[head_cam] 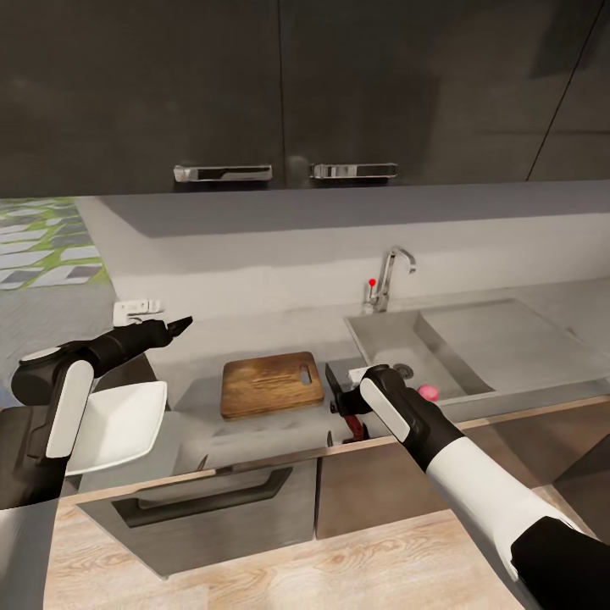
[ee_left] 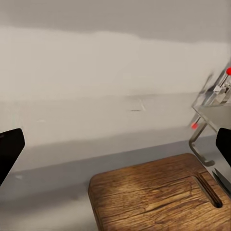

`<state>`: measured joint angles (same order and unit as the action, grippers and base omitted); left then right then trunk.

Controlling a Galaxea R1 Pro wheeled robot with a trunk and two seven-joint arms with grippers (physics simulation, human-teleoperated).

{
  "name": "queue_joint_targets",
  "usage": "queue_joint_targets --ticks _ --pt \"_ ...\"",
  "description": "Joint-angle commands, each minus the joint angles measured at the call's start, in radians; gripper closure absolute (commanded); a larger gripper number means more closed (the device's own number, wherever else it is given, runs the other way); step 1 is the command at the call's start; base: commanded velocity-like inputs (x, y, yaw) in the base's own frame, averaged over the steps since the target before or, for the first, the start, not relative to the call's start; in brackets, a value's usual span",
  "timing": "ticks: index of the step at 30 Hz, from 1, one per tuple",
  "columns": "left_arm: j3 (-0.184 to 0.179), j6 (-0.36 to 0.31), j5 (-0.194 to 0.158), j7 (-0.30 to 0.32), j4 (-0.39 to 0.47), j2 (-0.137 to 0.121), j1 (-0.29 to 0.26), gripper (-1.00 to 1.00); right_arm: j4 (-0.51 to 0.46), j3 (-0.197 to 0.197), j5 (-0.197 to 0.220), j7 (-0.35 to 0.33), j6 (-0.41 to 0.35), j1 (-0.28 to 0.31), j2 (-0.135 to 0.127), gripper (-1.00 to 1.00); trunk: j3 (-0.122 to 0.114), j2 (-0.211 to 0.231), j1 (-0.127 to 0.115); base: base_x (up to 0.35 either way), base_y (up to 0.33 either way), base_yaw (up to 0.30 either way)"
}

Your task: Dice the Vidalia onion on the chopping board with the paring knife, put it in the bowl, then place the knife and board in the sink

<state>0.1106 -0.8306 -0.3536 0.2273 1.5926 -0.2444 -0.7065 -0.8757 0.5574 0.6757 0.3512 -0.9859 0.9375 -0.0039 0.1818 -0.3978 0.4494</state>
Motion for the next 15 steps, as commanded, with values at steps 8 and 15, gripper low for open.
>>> queue_joint_targets --ticks 8,15 --pt "0.001 -0.005 0.002 0.006 0.0 0.0 -0.001 -1.0 -0.002 0.002 0.009 0.01 -0.002 0.001 -0.001 -1.0 0.007 -0.002 0.001 0.0 0.0 0.0" --pt "0.001 -0.005 0.002 0.006 0.0 0.0 -0.001 -1.0 -0.001 0.001 0.009 0.01 -0.002 0.001 0.0 -1.0 0.011 -0.002 0.001 0.0 0.0 0.0"
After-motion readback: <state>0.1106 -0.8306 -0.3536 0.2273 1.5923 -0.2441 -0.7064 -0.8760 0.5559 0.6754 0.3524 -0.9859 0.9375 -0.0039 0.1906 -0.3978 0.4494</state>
